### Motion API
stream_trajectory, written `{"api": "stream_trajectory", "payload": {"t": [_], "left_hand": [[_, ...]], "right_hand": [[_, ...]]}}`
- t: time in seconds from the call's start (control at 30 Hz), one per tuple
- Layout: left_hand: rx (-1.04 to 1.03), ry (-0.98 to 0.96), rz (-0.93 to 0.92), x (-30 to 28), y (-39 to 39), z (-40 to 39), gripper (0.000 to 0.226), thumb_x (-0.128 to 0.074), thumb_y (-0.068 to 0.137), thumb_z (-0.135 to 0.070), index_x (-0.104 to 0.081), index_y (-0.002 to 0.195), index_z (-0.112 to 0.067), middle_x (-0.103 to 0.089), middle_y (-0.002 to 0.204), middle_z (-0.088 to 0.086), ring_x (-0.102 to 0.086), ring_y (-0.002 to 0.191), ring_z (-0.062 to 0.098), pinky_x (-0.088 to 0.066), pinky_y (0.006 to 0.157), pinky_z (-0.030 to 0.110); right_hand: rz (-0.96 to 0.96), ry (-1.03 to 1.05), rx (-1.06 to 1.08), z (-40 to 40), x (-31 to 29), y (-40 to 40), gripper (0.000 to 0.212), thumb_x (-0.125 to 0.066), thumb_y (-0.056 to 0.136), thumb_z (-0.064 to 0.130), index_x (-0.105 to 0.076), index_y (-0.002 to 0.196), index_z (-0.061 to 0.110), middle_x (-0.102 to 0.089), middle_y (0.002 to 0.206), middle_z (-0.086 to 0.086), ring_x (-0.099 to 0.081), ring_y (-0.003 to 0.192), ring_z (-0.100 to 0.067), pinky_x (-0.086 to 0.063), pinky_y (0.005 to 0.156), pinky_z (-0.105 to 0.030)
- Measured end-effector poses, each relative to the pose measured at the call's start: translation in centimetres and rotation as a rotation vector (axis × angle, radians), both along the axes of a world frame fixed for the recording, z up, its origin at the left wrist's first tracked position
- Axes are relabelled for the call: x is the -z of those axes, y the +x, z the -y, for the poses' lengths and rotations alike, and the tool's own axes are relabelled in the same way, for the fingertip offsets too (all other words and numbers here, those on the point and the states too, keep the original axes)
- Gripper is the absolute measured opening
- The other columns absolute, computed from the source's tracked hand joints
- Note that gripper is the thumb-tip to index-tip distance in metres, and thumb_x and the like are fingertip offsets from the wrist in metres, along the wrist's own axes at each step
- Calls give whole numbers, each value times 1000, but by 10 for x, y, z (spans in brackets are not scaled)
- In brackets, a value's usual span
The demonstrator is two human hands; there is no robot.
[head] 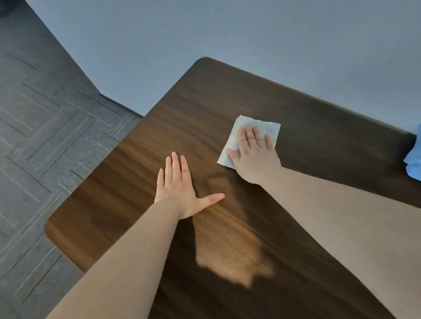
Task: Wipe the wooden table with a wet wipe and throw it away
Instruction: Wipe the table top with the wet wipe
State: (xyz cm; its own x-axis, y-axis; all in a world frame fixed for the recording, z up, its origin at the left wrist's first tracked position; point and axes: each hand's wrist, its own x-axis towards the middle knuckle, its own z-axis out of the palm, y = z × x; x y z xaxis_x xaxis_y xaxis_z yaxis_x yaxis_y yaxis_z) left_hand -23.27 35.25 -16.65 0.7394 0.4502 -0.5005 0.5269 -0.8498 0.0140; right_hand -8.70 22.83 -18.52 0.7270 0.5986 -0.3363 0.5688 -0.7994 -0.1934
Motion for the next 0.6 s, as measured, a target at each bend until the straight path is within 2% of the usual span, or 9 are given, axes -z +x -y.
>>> {"api": "stream_trajectory", "payload": {"t": [0.33,0.6], "left_hand": [[-12,-42,103,7,1,-6,131,-31,59,-94,18,147,-10,23,157,9,21,144,27,7,118,45],[-4,-37,134,8,-2,-7,126,-31,64,-91,17,147,-10,23,157,8,21,144,26,9,118,44]], "right_hand": [[28,3,-153,-127,6,15,69,-8,98,53,10,150,12,14,160,-7,12,147,-24,7,118,-44],[90,38,-253,-154,9,10,69,-9,97,54,7,151,14,10,161,-7,9,148,-25,5,118,-44]]}}
